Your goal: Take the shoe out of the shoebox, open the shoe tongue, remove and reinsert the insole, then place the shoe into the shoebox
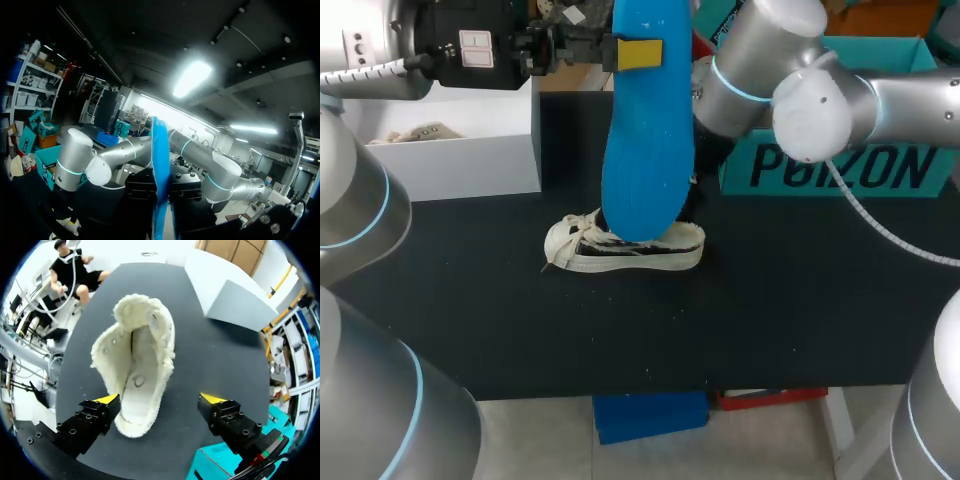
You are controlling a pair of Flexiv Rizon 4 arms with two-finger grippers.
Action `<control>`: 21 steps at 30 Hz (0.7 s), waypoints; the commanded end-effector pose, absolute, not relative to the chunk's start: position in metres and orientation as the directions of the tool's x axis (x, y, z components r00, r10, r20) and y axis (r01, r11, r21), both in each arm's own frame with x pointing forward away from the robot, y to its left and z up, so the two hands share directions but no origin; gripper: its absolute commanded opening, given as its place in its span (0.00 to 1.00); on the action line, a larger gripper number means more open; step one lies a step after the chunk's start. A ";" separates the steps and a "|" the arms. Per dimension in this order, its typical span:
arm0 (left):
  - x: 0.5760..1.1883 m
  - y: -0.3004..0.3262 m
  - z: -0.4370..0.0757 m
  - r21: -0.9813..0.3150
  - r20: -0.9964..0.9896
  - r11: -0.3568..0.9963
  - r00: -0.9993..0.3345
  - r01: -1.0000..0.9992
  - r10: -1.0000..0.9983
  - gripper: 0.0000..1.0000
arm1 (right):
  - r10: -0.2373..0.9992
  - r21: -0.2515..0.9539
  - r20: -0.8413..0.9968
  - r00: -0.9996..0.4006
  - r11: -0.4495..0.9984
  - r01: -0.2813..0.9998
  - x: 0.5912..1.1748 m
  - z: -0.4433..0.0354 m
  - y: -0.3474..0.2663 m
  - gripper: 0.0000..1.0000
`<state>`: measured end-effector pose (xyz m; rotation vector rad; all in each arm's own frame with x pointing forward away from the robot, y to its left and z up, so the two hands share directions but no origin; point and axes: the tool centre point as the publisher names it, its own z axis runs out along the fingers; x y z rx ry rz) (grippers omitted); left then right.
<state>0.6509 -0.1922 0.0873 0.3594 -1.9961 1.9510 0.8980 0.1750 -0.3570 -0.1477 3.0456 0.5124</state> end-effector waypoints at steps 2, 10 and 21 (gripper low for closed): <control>0.651 -0.193 0.088 -0.915 0.402 0.037 -0.915 -0.401 0.043 0.00 | -0.094 -0.040 -0.057 -0.994 0.995 -0.092 0.907 -0.361 0.191 1.00; 0.651 -0.193 0.088 -0.915 0.402 0.037 -0.915 -0.401 0.043 0.00 | -0.096 -0.076 -0.046 -0.994 0.993 -0.092 0.914 -0.372 0.195 1.00; 0.651 -0.193 0.088 -0.915 0.402 0.037 -0.915 -0.401 0.043 0.00 | -0.086 -0.061 -0.011 -0.996 0.995 -0.085 0.917 -0.386 0.206 1.00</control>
